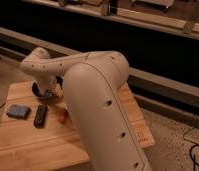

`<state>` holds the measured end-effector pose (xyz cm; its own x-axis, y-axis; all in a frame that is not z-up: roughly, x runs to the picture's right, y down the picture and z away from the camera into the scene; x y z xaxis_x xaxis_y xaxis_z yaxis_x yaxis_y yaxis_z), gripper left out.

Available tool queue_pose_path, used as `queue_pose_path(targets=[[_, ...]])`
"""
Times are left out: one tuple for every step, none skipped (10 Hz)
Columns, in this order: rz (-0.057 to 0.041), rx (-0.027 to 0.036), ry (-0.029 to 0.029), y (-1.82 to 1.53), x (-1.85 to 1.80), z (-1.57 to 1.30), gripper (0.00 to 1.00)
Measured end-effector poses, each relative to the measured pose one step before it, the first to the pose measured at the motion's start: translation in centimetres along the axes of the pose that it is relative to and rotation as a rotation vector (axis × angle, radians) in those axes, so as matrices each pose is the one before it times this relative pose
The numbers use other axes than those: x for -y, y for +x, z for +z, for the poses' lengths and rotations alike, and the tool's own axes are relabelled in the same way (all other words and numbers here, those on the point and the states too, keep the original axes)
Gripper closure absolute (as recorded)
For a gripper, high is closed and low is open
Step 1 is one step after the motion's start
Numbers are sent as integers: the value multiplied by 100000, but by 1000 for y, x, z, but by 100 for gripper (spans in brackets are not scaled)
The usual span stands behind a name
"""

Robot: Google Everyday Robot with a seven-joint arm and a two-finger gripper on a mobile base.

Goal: Pick up the ceramic bowl

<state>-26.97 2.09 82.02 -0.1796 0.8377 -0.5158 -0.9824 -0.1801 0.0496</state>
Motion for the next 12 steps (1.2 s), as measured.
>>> queue_pose_path(targets=[[620, 88, -2418, -429, -898, 229, 35], [414, 259, -2107, -526, -897, 388, 35], [40, -13, -385, -178, -285, 325, 35], [457, -14, 680, -327, 200, 631, 35], [411, 52, 1835, -260, 588, 561, 35], [699, 521, 2937, -378, 900, 437, 35], [1521, 1024, 2536, -566, 842, 92, 35], [1188, 1115, 1989, -520, 609, -81, 35], [903, 536, 1240, -375, 516, -49, 35], [35, 8, 23, -6, 7, -3, 35], [-95, -529, 190, 216, -69, 210, 35], [-668, -3156, 2538, 1291, 169, 1353, 35]])
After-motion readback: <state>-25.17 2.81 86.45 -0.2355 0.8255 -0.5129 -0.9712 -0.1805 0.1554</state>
